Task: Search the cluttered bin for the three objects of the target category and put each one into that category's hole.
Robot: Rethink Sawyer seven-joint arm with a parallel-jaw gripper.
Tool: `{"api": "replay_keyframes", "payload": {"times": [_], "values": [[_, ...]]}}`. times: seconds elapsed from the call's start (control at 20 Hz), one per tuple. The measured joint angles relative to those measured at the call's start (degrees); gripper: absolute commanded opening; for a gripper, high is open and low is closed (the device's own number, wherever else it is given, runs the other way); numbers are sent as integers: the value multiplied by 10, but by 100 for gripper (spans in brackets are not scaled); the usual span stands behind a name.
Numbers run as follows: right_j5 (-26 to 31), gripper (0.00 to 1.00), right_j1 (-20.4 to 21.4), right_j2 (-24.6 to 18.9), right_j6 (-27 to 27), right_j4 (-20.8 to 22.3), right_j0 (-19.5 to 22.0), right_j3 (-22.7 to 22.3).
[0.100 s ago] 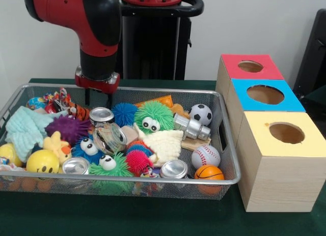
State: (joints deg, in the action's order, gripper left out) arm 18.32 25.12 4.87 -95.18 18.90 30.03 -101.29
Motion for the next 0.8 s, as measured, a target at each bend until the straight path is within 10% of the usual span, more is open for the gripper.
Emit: {"api": "replay_keyframes", "payload": {"times": [0.65, 0.7, 0.8], "values": [[-81, 100, 3, -43, 0, 65, 34, 0], [-81, 0, 4, -47, 0, 70, 36, 0], [-81, 0, 4, -50, 0, 73, 38, 0]]}}
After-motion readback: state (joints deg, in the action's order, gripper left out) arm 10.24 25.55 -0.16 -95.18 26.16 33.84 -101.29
